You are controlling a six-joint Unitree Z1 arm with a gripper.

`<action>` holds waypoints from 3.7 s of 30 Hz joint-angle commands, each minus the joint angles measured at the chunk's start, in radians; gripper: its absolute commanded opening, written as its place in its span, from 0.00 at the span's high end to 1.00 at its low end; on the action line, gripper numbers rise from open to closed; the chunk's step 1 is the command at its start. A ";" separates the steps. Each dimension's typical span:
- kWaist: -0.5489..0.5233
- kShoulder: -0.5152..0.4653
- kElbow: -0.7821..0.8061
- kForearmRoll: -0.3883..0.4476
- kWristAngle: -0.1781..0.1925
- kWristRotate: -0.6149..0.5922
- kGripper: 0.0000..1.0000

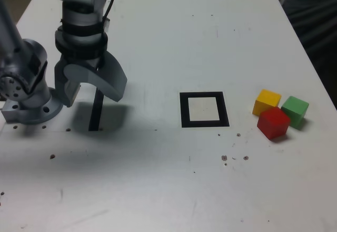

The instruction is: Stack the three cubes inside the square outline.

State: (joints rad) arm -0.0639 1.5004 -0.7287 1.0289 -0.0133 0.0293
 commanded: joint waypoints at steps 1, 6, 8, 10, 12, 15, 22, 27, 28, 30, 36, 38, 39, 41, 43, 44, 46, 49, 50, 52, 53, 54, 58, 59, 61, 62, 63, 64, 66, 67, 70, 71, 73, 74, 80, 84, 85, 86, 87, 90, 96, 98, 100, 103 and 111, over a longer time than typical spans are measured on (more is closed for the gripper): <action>-0.001 0.000 0.002 0.001 0.001 0.005 0.00; -0.001 0.000 0.005 -0.007 0.002 0.012 0.00; -0.001 0.001 0.007 -0.010 0.002 0.013 0.00; -0.001 0.002 0.008 -0.011 0.003 0.014 0.00; -0.001 0.002 0.009 -0.012 0.003 0.014 0.00; -0.001 0.004 0.010 -0.013 0.009 0.016 0.00; -0.001 0.013 -0.008 -0.037 0.013 0.015 0.01; -0.001 0.032 -0.039 -0.051 0.007 0.015 0.01; -0.001 0.037 -0.046 -0.052 0.006 0.015 0.01; -0.001 0.049 -0.062 -0.052 0.006 0.015 0.01; -0.001 0.097 -0.129 -0.042 0.009 0.016 0.00; -0.001 0.116 -0.155 -0.034 0.010 0.018 0.00; -0.001 0.125 -0.168 -0.030 0.010 0.020 0.00; -0.001 0.144 -0.192 -0.025 0.010 0.024 0.00; -0.001 0.161 -0.212 -0.022 0.011 0.029 0.00; -0.001 0.169 -0.222 -0.021 0.012 0.032 0.00; -0.001 0.185 -0.243 -0.017 0.018 0.040 0.00; -0.010 0.209 -0.276 -0.007 0.034 0.050 0.00; -0.014 0.217 -0.288 -0.003 0.040 0.053 0.00; -0.027 0.233 -0.316 0.006 0.051 0.057 0.00; -0.031 0.237 -0.324 0.009 0.052 0.058 0.00; -0.039 0.245 -0.342 0.015 0.055 0.059 0.00; -0.073 0.271 -0.407 0.046 0.063 0.065 0.00; -0.083 0.279 -0.429 0.058 0.068 0.067 0.00; -0.104 0.298 -0.478 0.086 0.085 0.072 0.00; -0.115 0.308 -0.504 0.103 0.096 0.074 0.00; -0.125 0.318 -0.531 0.122 0.109 0.077 0.00; -0.134 0.329 -0.558 0.141 0.123 0.081 0.00; -0.149 0.351 -0.608 0.180 0.145 0.092 0.00; -0.154 0.362 -0.631 0.197 0.154 0.099 0.00; -0.166 0.397 -0.693 0.231 0.164 0.123 0.00; -0.169 0.408 -0.712 0.237 0.165 0.131 0.00; -0.173 0.435 -0.754 0.244 0.167 0.155 0.00; -0.175 0.445 -0.772 0.244 0.168 0.168 0.00; -0.184 0.502 -0.880 0.251 0.172 0.268 0.00; -0.187 0.541 -0.954 0.278 0.168 0.311 0.00; -0.188 0.551 -0.974 0.288 0.167 0.322 0.01; -0.191 0.562 -0.994 0.298 0.166 0.333 0.01; -0.194 0.573 -1.015 0.310 0.166 0.344 0.01; -0.208 0.609 -1.081 0.344 0.168 0.376 0.01; -0.226 0.684 -1.204 0.397 0.167 0.406 0.01; -0.227 0.708 -1.244 0.408 0.164 0.406 0.01; -0.228 0.733 -1.286 0.420 0.161 0.402 0.01; -0.227 0.768 -1.339 0.437 0.160 0.386 0.01; -0.226 0.832 -1.383 0.451 0.162 0.304 0.01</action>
State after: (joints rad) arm -0.2903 2.3241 -2.1048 1.4767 0.1471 0.3408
